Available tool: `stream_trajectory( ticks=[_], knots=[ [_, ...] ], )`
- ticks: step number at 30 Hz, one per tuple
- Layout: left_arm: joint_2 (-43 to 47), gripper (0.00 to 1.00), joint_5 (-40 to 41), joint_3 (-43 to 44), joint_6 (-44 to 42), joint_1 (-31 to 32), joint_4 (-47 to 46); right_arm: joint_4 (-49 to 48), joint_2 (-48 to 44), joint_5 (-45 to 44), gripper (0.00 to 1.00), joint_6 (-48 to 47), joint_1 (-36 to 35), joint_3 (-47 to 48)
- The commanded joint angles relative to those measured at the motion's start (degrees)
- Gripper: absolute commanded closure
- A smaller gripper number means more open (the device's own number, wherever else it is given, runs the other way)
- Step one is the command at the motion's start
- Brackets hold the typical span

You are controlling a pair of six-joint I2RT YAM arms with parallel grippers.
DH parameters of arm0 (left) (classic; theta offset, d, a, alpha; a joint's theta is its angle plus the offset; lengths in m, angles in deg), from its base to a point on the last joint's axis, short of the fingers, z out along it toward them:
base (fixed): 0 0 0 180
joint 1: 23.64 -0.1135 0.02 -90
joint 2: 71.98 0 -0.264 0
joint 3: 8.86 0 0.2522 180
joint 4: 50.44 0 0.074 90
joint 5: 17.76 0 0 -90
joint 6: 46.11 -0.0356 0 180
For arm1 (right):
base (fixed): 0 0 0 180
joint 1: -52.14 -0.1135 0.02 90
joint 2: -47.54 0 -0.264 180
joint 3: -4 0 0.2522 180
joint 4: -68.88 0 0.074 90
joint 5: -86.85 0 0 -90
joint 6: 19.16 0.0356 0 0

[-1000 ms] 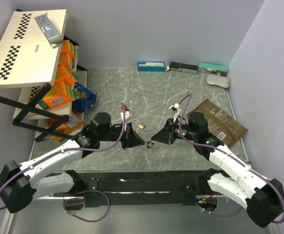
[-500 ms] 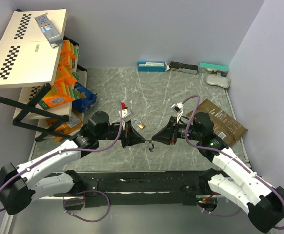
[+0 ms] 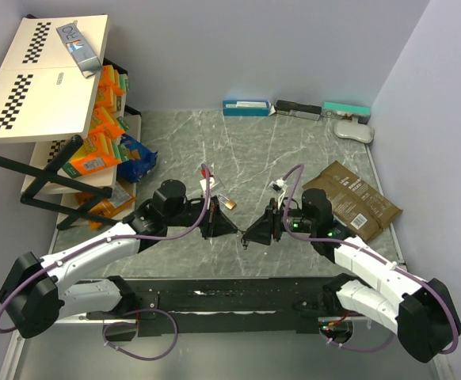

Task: Unlock with the key

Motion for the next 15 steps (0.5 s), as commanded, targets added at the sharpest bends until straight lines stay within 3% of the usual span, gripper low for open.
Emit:
stream_trajectory(
  ticks=[1, 15],
  knots=[
    [-0.2, 0.99, -1.4, 0.8, 0.5, -0.1, -1.4, -5.3, -1.8, 1.3, 0.44, -3.8, 0.0, -0.6],
    [-1.2, 0.99, -4.1, 1.2, 0.5, 0.0, -1.6, 4.3, -8.1, -3.4, 0.5, -12.5, -2.1, 1.5]
  ],
)
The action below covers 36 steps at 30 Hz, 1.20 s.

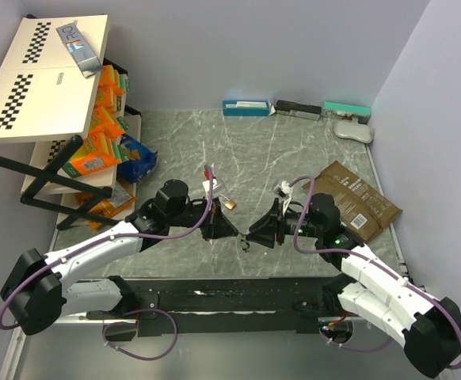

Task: Unlock with the key

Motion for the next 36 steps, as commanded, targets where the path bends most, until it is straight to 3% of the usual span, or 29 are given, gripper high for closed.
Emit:
stream_trajectory(
  ticks=[1, 16, 25, 27, 34, 36],
  knots=[
    [0.3, 0.99, -2.2, 1.1, 0.5, 0.0, -1.8, 3.3, -0.1, -1.3, 0.5, -4.9, -1.5, 2.8],
    [-0.8, 0.99, -4.1, 1.2, 0.2, 0.0, -1.8, 6.5, 1.9, -6.9, 0.56, -8.5, -5.7, 5.9],
    [-0.6, 0.99, -3.9, 1.2, 0.1, -0.1, -2.1, 6.5, 3.9, -6.8, 0.68, -8.6, -6.9, 6.3],
    [-0.8, 0.99, -4.1, 1.1, 0.5, -0.1, -2.6, 6.0, 4.3, -6.9, 0.72, -8.3, -7.3, 6.2],
    [-0.2, 0.99, -5.1, 0.4, 1.6, -0.1, -5.1, 2.3, 3.7, -6.3, 1.0, -5.8, -7.4, 4.9],
    [0.7, 0.99, -5.2, -0.1, 2.2, -0.2, -6.4, 0.9, 3.3, -6.3, 1.0, -4.8, -7.4, 4.1]
  ],
)
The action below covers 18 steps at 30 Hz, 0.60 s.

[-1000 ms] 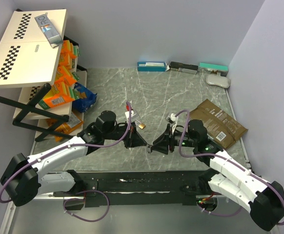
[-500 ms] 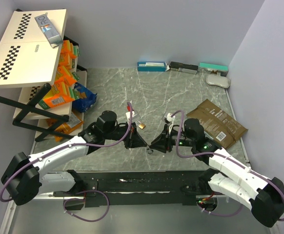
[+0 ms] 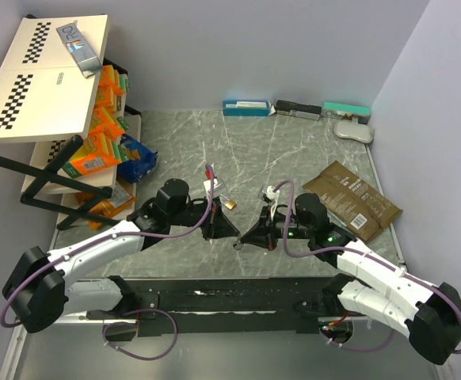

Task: Unlock with the key

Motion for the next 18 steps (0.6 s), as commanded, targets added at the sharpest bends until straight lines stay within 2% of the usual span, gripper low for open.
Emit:
stream_trajectory(
  ticks=[1, 14, 16, 17, 18],
  knots=[
    [2.2, 0.99, -2.8, -0.3, 2.0, 0.2, -5.7, -5.8, -0.8, -0.8, 1.0, 1.9, -0.2, 0.5],
    [3.6, 0.99, -1.6, -0.5, 3.2, -0.5, -5.8, -9.6, -4.2, -4.4, 1.0, 6.8, -0.1, -2.7],
    [3.7, 0.91, -1.3, -0.3, 3.4, -0.8, -5.2, -9.7, -4.4, -4.5, 1.0, 7.0, 0.0, -2.8],
    [3.7, 0.74, -1.2, -0.1, 3.4, -0.8, -5.0, -9.5, -4.5, -4.6, 1.0, 7.1, -0.1, -2.7],
    [3.8, 0.63, -0.8, 0.0, 3.3, -0.8, -4.8, -9.2, -4.6, -4.9, 1.0, 7.2, 0.0, -2.7]
  ],
)
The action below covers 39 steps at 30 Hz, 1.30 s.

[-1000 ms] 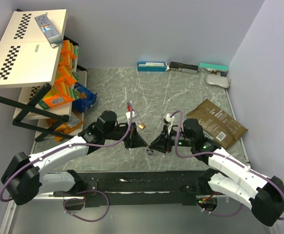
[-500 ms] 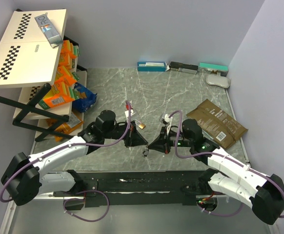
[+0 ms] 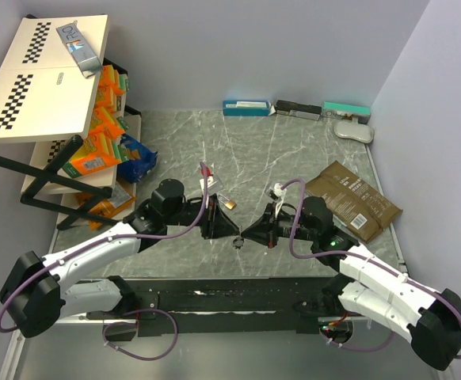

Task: Unlock with the key

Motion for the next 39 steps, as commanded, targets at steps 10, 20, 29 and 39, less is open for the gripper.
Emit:
stream_trajectory(
  ticks=[10, 20, 29, 39],
  knots=[
    [3.1, 0.31, 24.4, 4.6, 7.9, 2.0, 6.7, 2.6, -0.6, -8.8, 1.0, -0.2, -0.1, 2.2],
    [-3.3, 0.31, 45.8, 12.4, 27.9, 9.0, 17.9, 6.8, 1.0, -31.5, 1.0, -4.1, -6.4, 5.5],
    [-9.6, 0.32, 51.9, 15.8, 33.4, 10.5, 21.6, 6.8, 3.6, -52.4, 1.0, -5.4, -14.1, 7.4],
    [-10.9, 0.36, 55.3, 15.6, 36.8, 12.9, 17.5, 7.8, 7.3, -58.7, 1.0, -6.3, -17.9, 9.1]
  ],
)
